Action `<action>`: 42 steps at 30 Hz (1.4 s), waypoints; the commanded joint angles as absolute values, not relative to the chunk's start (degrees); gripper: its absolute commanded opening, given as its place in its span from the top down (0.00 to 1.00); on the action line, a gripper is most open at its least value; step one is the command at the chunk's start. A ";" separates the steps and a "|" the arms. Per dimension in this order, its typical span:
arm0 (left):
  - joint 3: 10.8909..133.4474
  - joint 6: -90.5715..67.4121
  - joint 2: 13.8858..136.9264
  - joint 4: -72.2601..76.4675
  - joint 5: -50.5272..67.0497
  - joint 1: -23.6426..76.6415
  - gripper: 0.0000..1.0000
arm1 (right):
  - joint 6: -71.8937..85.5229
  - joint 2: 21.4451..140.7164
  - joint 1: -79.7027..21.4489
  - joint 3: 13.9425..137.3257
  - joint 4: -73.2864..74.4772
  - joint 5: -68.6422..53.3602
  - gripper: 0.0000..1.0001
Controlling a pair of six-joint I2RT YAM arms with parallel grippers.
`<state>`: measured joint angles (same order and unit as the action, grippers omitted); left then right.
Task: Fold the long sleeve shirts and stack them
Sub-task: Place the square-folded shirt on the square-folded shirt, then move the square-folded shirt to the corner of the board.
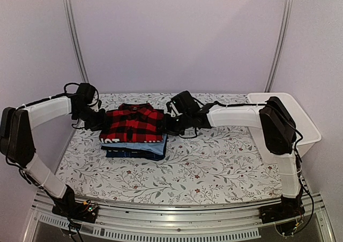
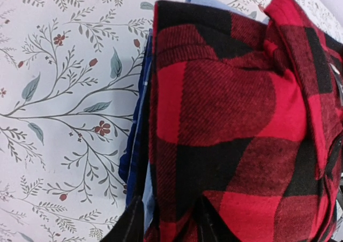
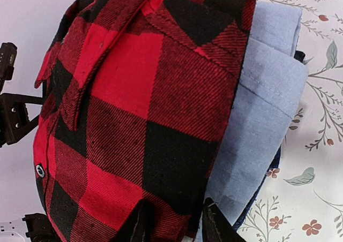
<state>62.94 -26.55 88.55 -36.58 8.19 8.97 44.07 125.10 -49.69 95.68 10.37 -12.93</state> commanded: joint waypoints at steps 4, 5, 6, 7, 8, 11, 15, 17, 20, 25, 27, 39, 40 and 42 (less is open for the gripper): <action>65.80 -27.08 85.34 -37.11 0.29 8.25 0.50 | 41.55 120.05 -49.56 92.84 11.89 -11.81 0.63; 66.43 -27.16 84.67 -37.36 0.18 8.26 0.46 | 41.01 118.74 -49.54 92.41 12.17 -11.21 0.62; 67.19 -27.51 83.91 -37.57 0.13 8.26 0.42 | 40.48 117.90 -49.50 92.11 12.43 -10.53 0.59; 67.80 -27.73 83.16 -37.63 0.15 8.45 0.38 | 40.05 116.75 -49.50 91.77 12.76 -9.56 0.57; 68.28 -28.00 82.36 -37.64 -1.06 8.81 0.33 | 39.16 115.21 -49.48 91.33 12.93 -8.79 0.52; 69.46 -28.91 80.08 -37.54 -3.02 10.84 0.23 | 37.53 112.01 -49.48 90.05 13.71 -6.09 0.33; 71.45 -30.66 78.70 -37.55 -4.13 15.56 0.02 | 35.18 107.14 -49.04 88.79 15.24 -3.13 0.21; 72.87 -31.95 78.93 -37.31 -5.02 19.31 0.00 | 34.62 105.29 -48.52 87.68 15.85 -1.91 0.18; 75.66 -33.71 80.67 -36.90 -6.20 24.51 0.00 | 33.71 101.98 -47.23 85.19 16.37 -0.37 0.14; 82.05 -35.56 87.39 -36.60 -8.07 32.67 0.00 | 33.01 95.93 -44.99 79.53 16.86 4.62 0.04; 85.28 -35.48 91.85 -36.56 -8.11 35.70 0.00 | 32.96 93.60 -44.26 77.49 16.94 6.42 0.01; 111.39 -32.01 118.83 -39.75 -6.27 44.36 0.00 | 33.23 77.39 -43.15 66.41 17.77 18.40 0.01; 113.29 -31.69 120.87 -39.99 -6.08 44.60 0.00 | 33.16 76.36 -43.15 65.90 17.80 18.76 0.01; 116.60 -31.03 124.50 -40.16 -5.42 45.08 0.00 | 33.26 74.76 -43.15 64.85 17.89 19.19 0.01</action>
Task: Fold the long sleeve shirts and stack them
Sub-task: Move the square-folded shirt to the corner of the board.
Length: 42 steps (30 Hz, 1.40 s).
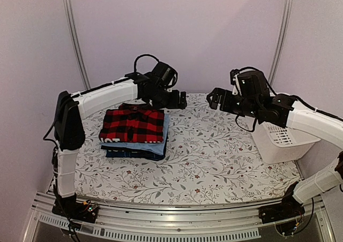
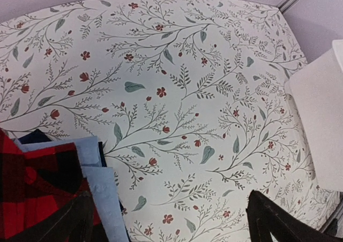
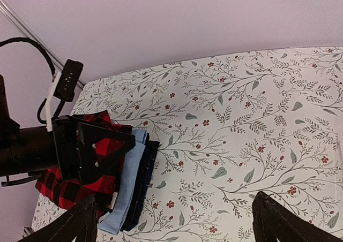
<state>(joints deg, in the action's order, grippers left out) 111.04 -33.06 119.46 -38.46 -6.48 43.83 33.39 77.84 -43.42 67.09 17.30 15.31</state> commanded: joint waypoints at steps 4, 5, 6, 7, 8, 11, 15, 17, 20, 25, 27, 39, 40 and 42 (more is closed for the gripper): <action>122.82 -29.91 131.55 -40.34 -3.94 45.49 0.00 | 33.61 72.70 -43.08 63.41 18.29 19.84 0.01; 124.96 -29.65 133.38 -40.46 -3.93 45.53 0.00 | 33.66 72.40 -43.10 63.19 18.39 19.94 0.01; 126.75 -29.50 135.19 -40.76 -3.95 45.53 0.00 | 33.66 72.22 -43.09 62.93 18.44 19.97 0.01; 128.45 -29.34 136.99 -41.23 -3.88 45.47 0.00 | 33.71 71.89 -43.12 62.79 18.45 19.91 0.01; 130.38 -29.29 138.80 -41.79 -3.90 45.44 0.00 | 33.74 71.78 -43.10 62.64 18.52 19.85 0.01; 134.24 -29.89 143.13 -43.36 -4.51 45.28 0.00 | 33.96 71.63 -43.15 62.31 18.78 19.71 0.01; 134.25 -31.18 145.95 -43.51 -4.06 44.80 0.00 | 34.10 71.59 -43.09 61.97 19.11 19.38 0.01; 133.56 -31.65 146.77 -43.51 -3.96 44.67 0.00 | 34.23 71.63 -43.08 61.80 19.29 19.47 0.01; 131.97 -32.15 147.32 -43.30 -4.04 44.37 0.00 | 34.36 71.63 -43.14 61.67 19.43 19.13 0.01; 124.98 -33.25 145.03 -40.18 -3.69 43.35 0.00 | 34.80 71.85 -43.11 61.35 19.34 18.45 0.01; 122.40 -33.48 144.12 -39.39 -3.78 42.94 0.00 | 35.02 72.04 -43.14 61.20 19.41 18.10 0.01; 103.32 -35.18 134.05 -33.50 -5.21 40.72 0.00 | 36.12 73.33 -43.09 60.75 19.29 16.88 0.01; 101.51 -35.36 132.47 -33.01 -5.23 40.40 0.00 | 36.12 73.45 -43.12 60.76 19.27 16.74 0.01; 96.71 -35.94 129.86 -31.51 -5.19 39.66 0.00 | 36.04 73.73 -43.13 60.73 19.21 16.61 0.01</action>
